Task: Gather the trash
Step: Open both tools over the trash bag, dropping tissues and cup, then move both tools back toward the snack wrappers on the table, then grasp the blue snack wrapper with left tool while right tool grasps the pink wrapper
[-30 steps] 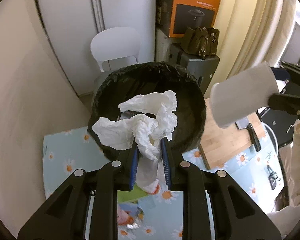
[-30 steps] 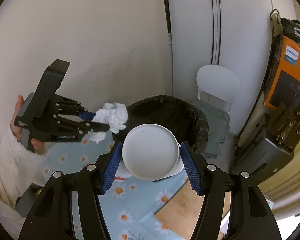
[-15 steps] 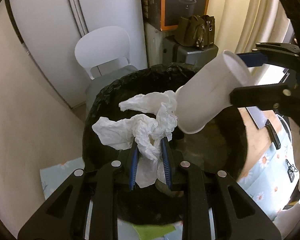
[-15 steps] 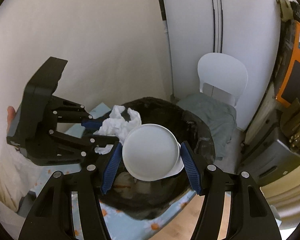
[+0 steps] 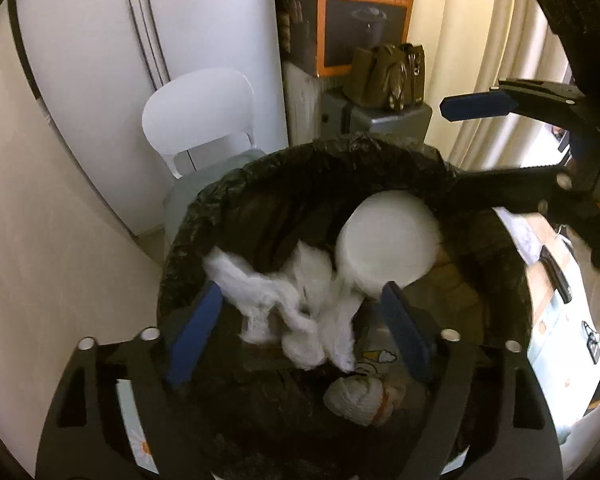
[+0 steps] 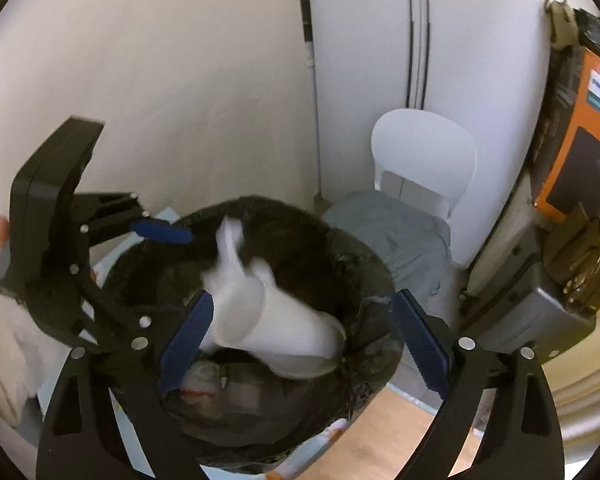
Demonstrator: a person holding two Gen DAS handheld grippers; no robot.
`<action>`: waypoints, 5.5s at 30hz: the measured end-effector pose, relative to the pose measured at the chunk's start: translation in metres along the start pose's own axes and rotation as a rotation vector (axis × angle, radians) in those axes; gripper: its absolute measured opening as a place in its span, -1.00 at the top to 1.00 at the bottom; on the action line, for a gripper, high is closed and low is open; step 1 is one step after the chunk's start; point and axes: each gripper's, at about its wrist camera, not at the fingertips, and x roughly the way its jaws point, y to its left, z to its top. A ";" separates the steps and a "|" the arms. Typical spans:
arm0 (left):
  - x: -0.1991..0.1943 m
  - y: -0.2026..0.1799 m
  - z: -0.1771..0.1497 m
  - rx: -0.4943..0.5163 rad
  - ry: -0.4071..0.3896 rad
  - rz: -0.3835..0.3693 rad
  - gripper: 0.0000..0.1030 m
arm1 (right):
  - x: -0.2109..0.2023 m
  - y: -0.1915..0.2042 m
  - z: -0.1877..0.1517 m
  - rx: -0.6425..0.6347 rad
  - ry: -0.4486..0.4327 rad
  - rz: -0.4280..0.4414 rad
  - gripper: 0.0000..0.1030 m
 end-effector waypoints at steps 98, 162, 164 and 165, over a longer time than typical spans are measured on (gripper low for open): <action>-0.114 -0.080 -0.403 -0.822 0.422 0.197 0.68 | -0.103 0.090 -0.211 0.057 0.294 0.146 -0.72; -0.112 0.123 -0.410 -0.395 0.510 0.062 0.58 | 0.141 0.265 -0.179 0.316 0.526 0.135 0.65; -0.117 0.116 -0.409 -0.408 0.503 0.059 0.58 | 0.130 0.265 -0.178 0.288 0.527 0.165 0.66; -0.120 0.111 -0.408 -0.413 0.501 0.062 0.58 | 0.124 0.265 -0.178 0.277 0.524 0.168 0.66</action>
